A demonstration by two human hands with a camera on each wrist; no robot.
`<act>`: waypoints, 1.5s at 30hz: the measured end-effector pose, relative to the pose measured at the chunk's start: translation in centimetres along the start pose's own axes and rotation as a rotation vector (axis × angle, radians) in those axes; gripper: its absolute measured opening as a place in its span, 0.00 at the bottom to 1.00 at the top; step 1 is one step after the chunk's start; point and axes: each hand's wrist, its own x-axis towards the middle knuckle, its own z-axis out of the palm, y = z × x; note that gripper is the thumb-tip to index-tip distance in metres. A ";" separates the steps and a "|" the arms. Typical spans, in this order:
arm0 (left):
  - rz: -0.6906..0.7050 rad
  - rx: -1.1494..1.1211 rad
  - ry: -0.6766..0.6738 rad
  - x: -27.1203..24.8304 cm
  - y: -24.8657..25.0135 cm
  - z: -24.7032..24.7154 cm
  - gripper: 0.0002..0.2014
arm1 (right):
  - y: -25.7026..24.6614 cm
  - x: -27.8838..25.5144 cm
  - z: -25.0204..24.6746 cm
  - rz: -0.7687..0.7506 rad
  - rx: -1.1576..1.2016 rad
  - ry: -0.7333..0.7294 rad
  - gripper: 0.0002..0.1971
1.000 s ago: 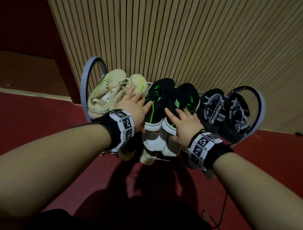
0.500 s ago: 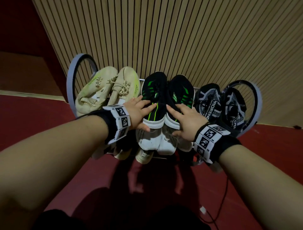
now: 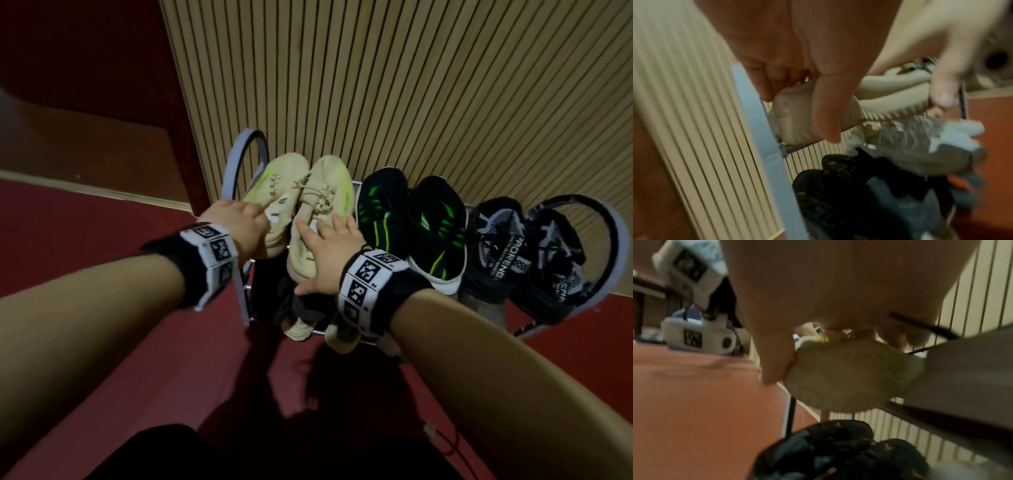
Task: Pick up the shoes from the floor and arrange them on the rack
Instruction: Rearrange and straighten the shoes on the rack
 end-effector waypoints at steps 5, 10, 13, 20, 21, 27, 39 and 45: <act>0.038 0.019 0.014 0.9 0.1 1.3 0.24 | 0.2 -0.6 0.0 0.013 -0.023 -0.012 0.53; 0.014 0.034 0.051 0.5 0.4 1.6 0.20 | 0.7 0.1 -1.1 0.029 -0.058 -0.068 0.52; 0.008 0.044 0.050 0.3 0.2 1.3 0.19 | 1.0 0.9 -1.5 0.035 -0.065 -0.095 0.52; -0.005 0.060 0.123 0.7 0.6 0.8 0.24 | 1.4 0.9 -1.3 0.034 -0.004 -0.085 0.51; -0.005 0.042 0.125 0.6 0.4 0.8 0.25 | 1.3 0.7 -1.1 0.033 0.000 -0.074 0.52; -0.044 -0.061 0.033 -0.7 0.2 -1.3 0.53 | 2.9 -2.1 -1.4 0.066 0.175 0.029 0.50; 0.275 -0.126 -0.008 3.2 12.7 -4.3 0.59 | 12.7 -9.6 5.3 0.404 0.148 0.007 0.49; 0.293 -0.062 0.028 4.0 13.1 -3.7 0.51 | 14.6 -9.1 5.7 0.257 0.138 0.060 0.38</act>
